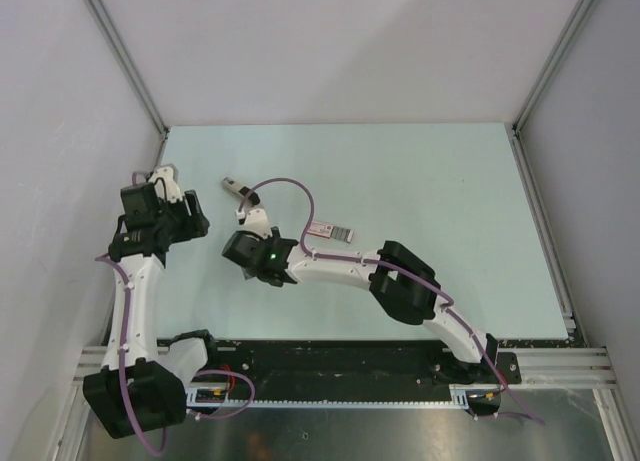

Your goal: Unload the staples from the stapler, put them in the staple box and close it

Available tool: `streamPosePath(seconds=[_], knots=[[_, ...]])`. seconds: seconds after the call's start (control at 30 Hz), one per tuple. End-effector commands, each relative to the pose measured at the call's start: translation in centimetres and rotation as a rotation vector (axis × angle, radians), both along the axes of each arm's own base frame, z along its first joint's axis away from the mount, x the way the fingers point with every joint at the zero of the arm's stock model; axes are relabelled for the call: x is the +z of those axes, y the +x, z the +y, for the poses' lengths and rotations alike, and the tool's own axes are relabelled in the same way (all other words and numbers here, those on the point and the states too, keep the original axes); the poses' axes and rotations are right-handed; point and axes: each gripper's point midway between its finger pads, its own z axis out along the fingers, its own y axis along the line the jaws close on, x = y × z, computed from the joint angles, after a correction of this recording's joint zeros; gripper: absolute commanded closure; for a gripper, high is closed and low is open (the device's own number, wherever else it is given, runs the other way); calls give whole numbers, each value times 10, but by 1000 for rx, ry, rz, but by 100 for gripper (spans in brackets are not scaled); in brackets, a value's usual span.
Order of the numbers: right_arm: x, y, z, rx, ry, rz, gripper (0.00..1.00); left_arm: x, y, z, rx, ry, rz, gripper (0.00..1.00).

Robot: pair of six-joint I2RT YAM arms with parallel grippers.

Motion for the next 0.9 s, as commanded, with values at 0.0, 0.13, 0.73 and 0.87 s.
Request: streamPosePath(seconds=[0.0,0.13,0.73,0.87], knots=[[12,11,7,-49,35,-20,36,7,-3,0,-50,39,-32,31],[8,12,10,-50,35,-14,38,6,-6,-2,-65,39,-30,25],[-5,11,14,-13,34,54,58,3,-10,0,-88,69,-15,1],[-4,11,14,-13,31,56,70,5,-12,-1,-97,78,-20,1]])
